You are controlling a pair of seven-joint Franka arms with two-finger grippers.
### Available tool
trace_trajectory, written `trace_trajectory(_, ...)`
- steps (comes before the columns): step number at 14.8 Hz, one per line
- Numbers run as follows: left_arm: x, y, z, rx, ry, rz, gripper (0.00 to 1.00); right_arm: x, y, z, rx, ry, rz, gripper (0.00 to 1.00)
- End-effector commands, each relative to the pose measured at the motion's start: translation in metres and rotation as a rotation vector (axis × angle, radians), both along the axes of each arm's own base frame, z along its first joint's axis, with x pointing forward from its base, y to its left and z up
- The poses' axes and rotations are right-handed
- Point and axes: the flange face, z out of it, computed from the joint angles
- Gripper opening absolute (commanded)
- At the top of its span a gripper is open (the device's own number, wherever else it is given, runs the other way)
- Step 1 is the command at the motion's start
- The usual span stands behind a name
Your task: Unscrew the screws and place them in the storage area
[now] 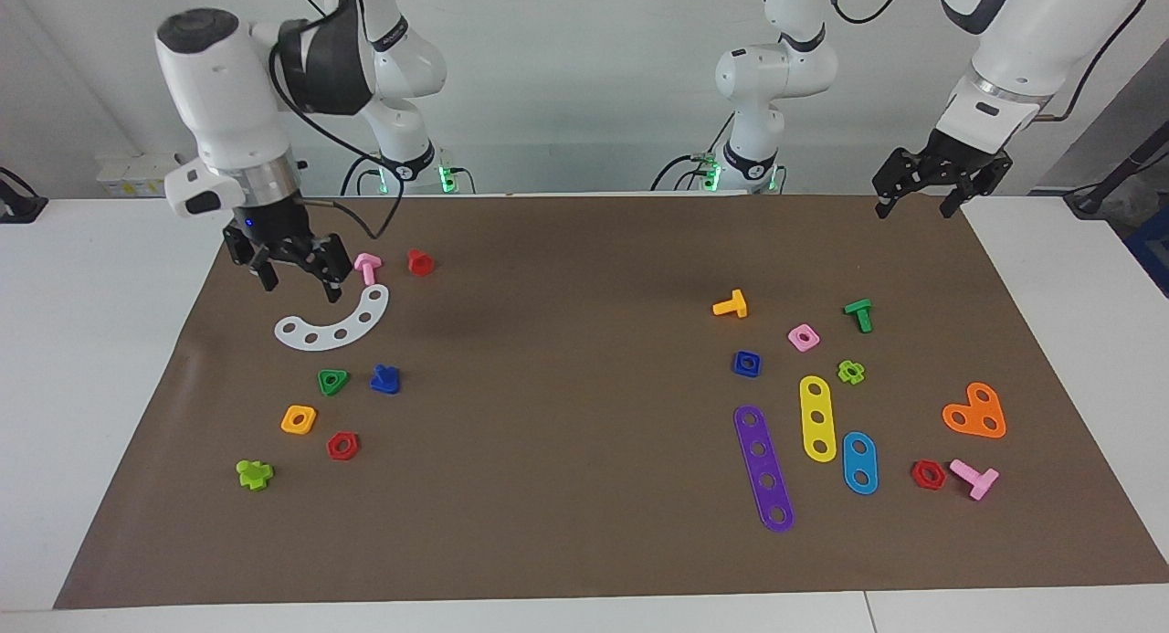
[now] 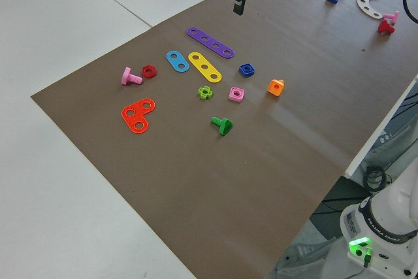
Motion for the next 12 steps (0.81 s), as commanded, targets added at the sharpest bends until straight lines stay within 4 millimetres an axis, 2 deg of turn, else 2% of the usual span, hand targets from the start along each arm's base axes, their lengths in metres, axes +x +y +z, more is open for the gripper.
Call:
trace_trajectory(1, -0.001, 0.002, -0.002, -0.009, -0.007, 0.011, 1.0, 0.007, -0.001, 0.048, 0.031, 0.021, -0.005, 1.0)
trace_trajectory(3, -0.001, 0.002, -0.002, -0.009, -0.01, 0.011, 1.0, -0.001, -0.004, 0.068, 0.063, 0.041, -0.015, 1.0)
trace_trajectory(5, -0.002, 0.001, -0.002, -0.009, -0.006, 0.009, 1.0, -0.006, -0.01, 0.077, 0.065, 0.067, 0.02, 1.0)
trace_trajectory(12, -0.002, 0.002, -0.002, -0.009, -0.004, 0.011, 1.0, -0.022, -0.007, 0.065, 0.054, 0.147, 0.051, 1.0)
